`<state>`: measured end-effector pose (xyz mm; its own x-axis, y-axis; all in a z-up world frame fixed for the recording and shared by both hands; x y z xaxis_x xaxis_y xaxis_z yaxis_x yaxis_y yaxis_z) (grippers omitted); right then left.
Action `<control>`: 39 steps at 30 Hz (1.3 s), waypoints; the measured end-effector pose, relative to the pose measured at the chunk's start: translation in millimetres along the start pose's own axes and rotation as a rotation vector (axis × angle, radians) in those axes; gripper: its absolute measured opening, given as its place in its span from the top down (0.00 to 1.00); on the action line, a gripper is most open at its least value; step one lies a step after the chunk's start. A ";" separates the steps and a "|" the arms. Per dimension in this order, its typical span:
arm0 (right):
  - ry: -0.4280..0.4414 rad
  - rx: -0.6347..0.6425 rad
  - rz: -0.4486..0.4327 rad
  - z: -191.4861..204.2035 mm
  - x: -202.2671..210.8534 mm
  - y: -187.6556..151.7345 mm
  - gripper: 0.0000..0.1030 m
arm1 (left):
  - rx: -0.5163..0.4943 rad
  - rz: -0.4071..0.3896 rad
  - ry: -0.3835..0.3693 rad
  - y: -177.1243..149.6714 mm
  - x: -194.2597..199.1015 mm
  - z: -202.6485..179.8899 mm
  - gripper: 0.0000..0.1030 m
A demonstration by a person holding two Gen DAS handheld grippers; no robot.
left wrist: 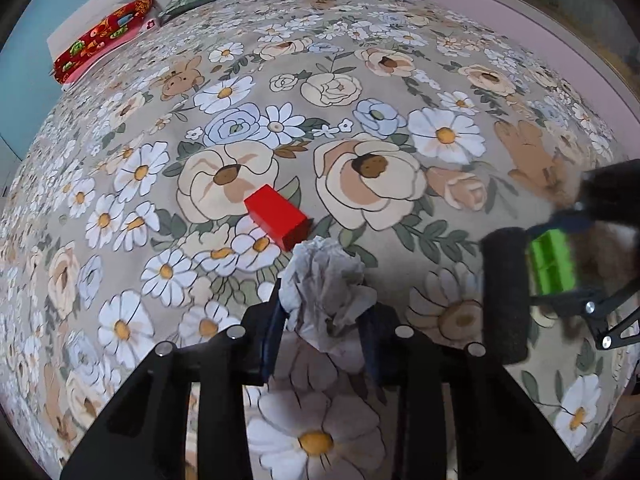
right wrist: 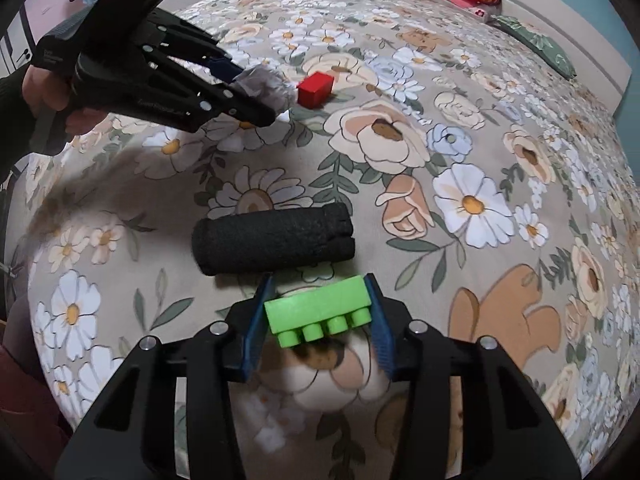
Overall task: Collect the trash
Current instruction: 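Grasp the green toy brick with right tool while left tool grasps crumpled paper, then carry the green brick and crumpled paper in both tools over the bin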
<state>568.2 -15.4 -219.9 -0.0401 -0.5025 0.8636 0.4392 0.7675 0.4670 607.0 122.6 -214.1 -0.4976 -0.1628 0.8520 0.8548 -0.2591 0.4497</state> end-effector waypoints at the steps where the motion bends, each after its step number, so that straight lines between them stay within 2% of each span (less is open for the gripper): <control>1: -0.003 0.000 -0.001 1.9 4.1 -0.1 0.55 | 0.006 -0.004 0.004 0.1 6.4 1.2 0.65; 6: -0.048 0.017 -0.022 19.4 40.0 3.8 0.55 | 0.027 -0.037 0.010 0.0 46.4 5.6 0.65; 9: -0.070 0.035 -0.049 35.8 68.8 10.4 0.55 | 0.011 -0.060 0.039 -1.0 78.2 6.3 0.65; 18: -0.161 0.126 -0.137 110.1 173.5 24.9 0.55 | 0.006 -0.170 0.097 -6.7 203.6 13.8 0.65; 23: -0.218 0.168 -0.191 160.9 232.5 25.9 0.55 | 0.009 -0.241 0.123 -21.2 276.6 14.3 0.65; 31: -0.263 0.234 -0.251 246.4 289.6 11.8 0.55 | -0.014 -0.303 0.165 -70.0 370.0 -5.1 0.65; 39: -0.275 0.270 -0.264 319.7 311.4 -22.7 0.55 | -0.036 -0.297 0.167 -125.7 412.8 -38.4 0.65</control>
<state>258.7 -62.1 99.1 -0.3714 -0.5982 0.7101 0.1344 0.7221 0.6786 288.5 51.4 70.8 -0.7441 -0.2279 0.6280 0.6643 -0.3515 0.6596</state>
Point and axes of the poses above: each gripper's, at about its wrist camera, not at the fingertips, and x roughly against the way its jaws point, z to its left, y to its top, the point moved 7 cm from there along -x, roughly the way its jaws point, and after that the axes turned 14 degrees about y, right-handed, at the moved point
